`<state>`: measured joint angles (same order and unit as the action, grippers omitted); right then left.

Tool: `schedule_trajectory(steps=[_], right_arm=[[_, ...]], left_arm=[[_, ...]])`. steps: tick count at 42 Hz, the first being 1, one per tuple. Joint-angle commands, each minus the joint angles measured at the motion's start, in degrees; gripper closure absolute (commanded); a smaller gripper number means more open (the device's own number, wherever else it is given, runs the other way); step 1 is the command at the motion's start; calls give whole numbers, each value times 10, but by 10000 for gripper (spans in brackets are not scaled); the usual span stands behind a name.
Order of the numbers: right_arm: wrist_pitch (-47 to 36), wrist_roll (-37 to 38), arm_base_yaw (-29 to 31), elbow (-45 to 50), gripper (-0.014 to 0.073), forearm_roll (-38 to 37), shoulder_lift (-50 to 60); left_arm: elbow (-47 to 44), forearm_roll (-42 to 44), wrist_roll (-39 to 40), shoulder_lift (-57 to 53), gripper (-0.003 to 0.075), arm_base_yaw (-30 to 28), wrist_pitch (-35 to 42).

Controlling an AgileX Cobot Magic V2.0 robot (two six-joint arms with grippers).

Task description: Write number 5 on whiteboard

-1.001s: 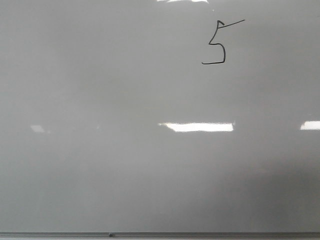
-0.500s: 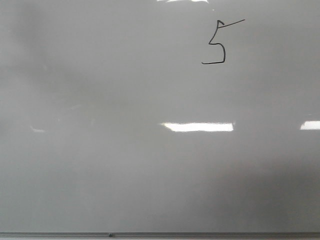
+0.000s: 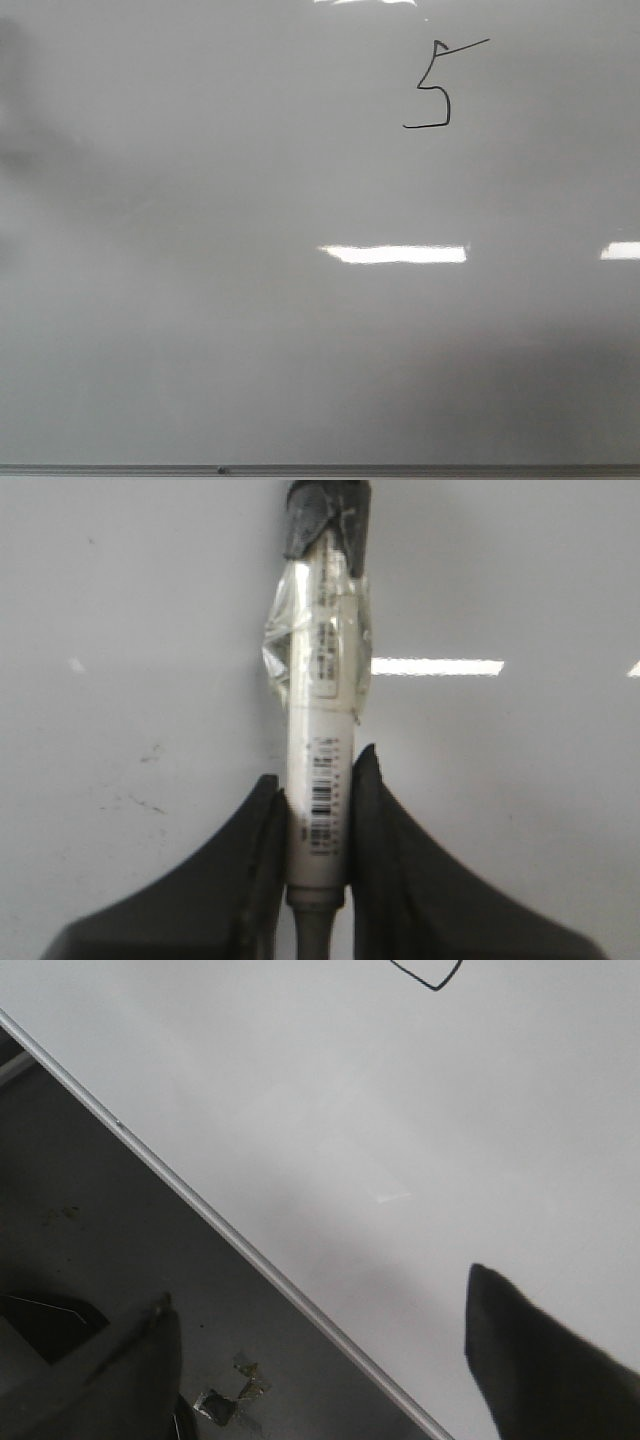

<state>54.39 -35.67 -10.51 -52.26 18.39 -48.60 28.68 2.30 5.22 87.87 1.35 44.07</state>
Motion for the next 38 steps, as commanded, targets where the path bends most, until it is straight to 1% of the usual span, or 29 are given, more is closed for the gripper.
schedule_trajectory(steps=[1,3,6,11,16,21,24,28,32,34,38], right_arm=[[-35,0,2,-14,-6,12,2],[-42,0,2,-14,-6,12,2],[-53,0,2,-14,-6,12,2],[-60,0,2,-14,-6,12,3],[-60,0,2,-14,-6,12,6],[-57,1,2,-18,-6,12,13],[-54,6,2,-25,-6,12,20],[-47,23,2,-35,-6,12,30],[-44,53,2,-39,-6,12,40],[-43,67,2,-39,-6,12,45],[-43,91,2,-39,-6,12,54]], left_arm=[[15,1,4,-14,501,5,35],[15,2,4,-14,447,5,32],[16,2,4,-20,402,5,10],[21,7,3,-51,395,5,-51],[35,29,3,-94,395,5,-135],[72,40,3,-157,395,5,-277],[106,58,3,-191,395,6,-388],[149,64,2,-230,395,14,-531],[192,65,2,-268,395,34,-650],[203,63,2,-281,395,44,-684],[213,63,-1,-330,398,88,-737]])
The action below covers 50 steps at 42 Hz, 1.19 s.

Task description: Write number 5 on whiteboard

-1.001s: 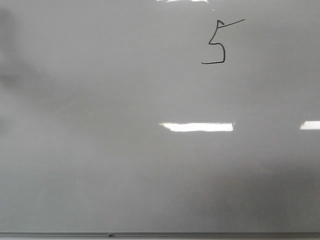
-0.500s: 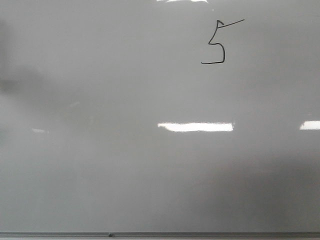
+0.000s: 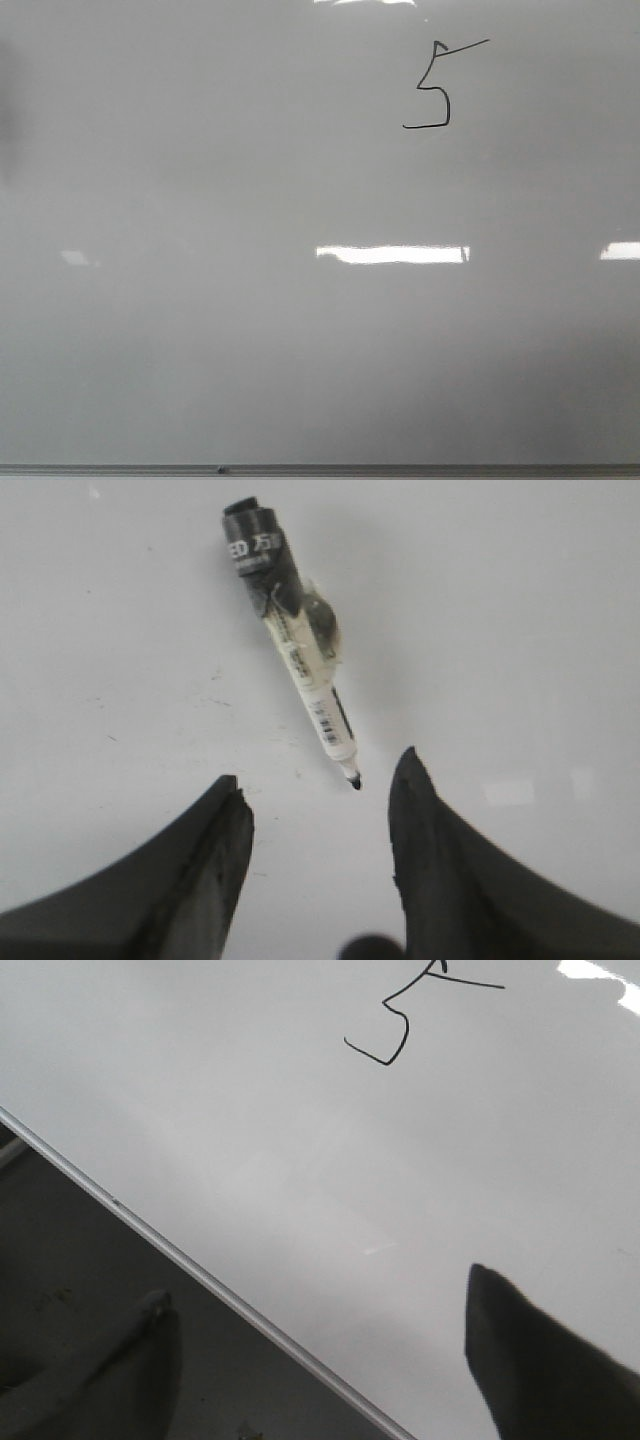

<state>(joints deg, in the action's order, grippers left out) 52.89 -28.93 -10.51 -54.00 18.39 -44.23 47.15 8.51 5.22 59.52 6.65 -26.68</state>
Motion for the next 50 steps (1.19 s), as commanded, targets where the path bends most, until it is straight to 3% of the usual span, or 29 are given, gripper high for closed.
schedule_trajectory(steps=[1,12,22,30,32,34,39,42,43,50], right_arm=[[-28,28,2,-21,-6,12,12],[-17,66,2,-18,-6,12,39],[-17,70,2,17,-6,12,76],[-18,70,2,25,1,12,79],[-17,70,2,25,43,12,79],[-15,70,2,25,140,12,79],[-10,70,2,25,495,12,79],[-2,70,2,25,640,12,79],[1,70,2,25,669,12,79],[4,70,2,25,664,12,79]], left_arm=[[28,1,-1,-58,399,42,-41],[28,-41,-1,-176,408,175,-182],[28,-79,-1,-219,408,246,-183],[28,-78,-1,-219,408,250,-183],[28,-78,-1,-219,416,250,-183],[28,-78,-1,-219,465,250,-183],[28,-78,-1,-219,632,250,-182],[28,-78,-1,-219,715,250,-182],[28,-78,-1,-219,743,250,-182],[28,-78,-1,-219,741,250,-182]])
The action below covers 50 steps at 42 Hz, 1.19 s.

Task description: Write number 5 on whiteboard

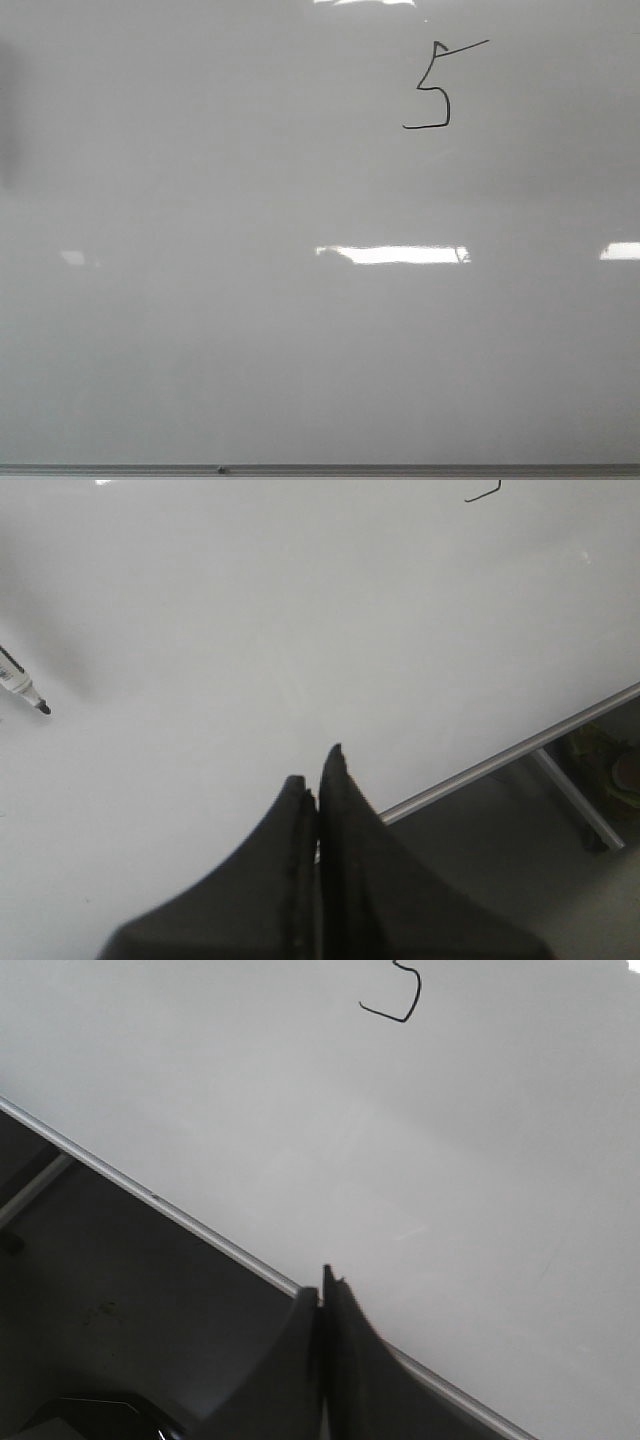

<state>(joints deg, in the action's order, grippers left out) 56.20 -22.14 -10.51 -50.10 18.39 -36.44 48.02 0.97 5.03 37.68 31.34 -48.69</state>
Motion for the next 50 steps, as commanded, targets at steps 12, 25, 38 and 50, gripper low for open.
schedule_trajectory(steps=[12,25,38,50], right_arm=[[-29,2,2,-14,664,12,1],[-29,2,2,-14,664,12,1],[-29,2,2,-14,664,12,1],[-29,2,2,-14,664,12,1]], left_arm=[[19,-2,1,0,741,3,38],[-47,47,1,-65,741,-34,136],[-292,-10,1,-253,741,-204,347],[-436,-39,1,-377,741,-279,414]])
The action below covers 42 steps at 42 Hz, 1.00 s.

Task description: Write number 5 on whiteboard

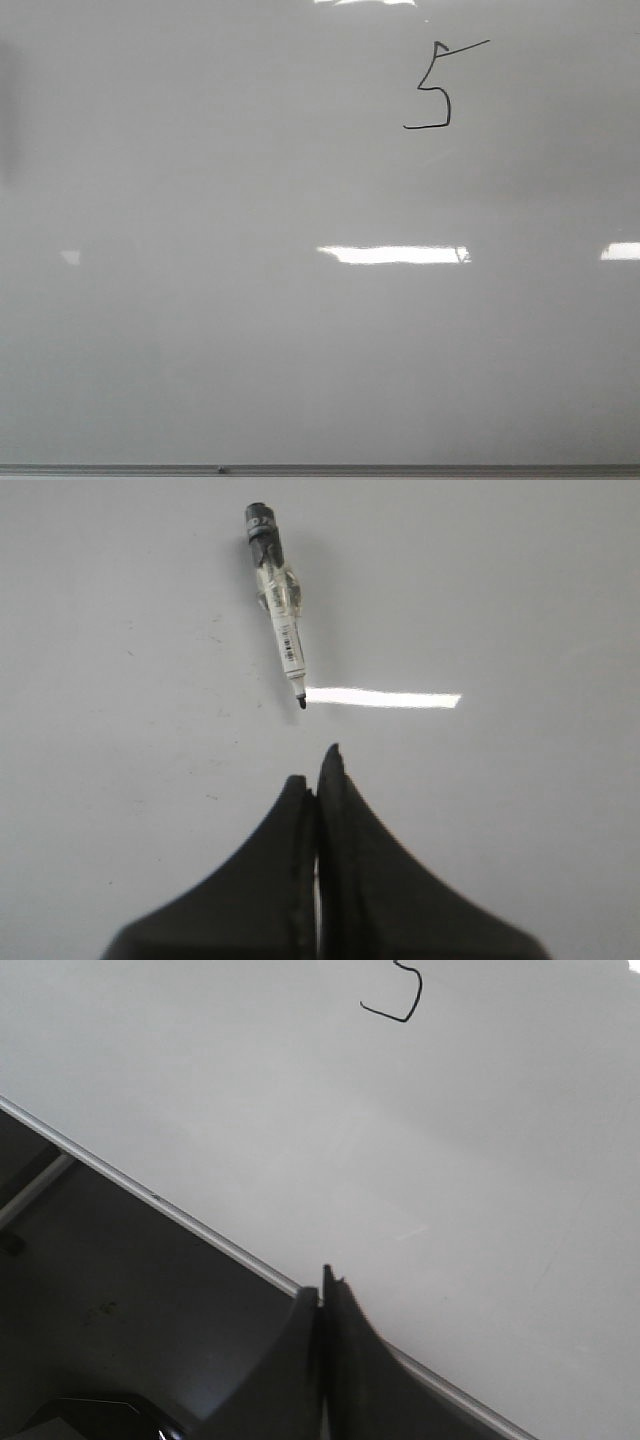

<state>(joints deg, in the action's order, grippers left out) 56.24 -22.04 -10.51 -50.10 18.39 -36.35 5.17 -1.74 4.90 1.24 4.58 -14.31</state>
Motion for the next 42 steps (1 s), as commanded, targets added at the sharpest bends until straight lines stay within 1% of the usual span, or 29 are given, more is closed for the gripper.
schedule_trajectory(steps=[1,9,11,27,29,34,36,42], right_arm=[[-29,1,2,-14,664,12,0],[-29,1,2,-14,664,12,0],[-29,1,2,-14,664,12,0],[-30,1,2,-14,664,12,0],[-30,1,2,-14,664,12,0],[-30,1,2,-14,664,12,0],[-30,1,2,-14,664,12,0],[-29,1,2,-14,664,12,0]], left_arm=[[-15,-13,3,-18,741,-14,73],[-59,-13,3,-24,741,-18,121],[-58,-13,3,-24,741,-16,112],[-59,-13,1,-24,741,-16,129],[-59,-13,-14,-24,741,-16,135],[-59,-17,-87,-24,741,-16,161],[-59,-17,-101,-24,741,-16,176],[-59,-17,-103,-24,741,-26,192]])
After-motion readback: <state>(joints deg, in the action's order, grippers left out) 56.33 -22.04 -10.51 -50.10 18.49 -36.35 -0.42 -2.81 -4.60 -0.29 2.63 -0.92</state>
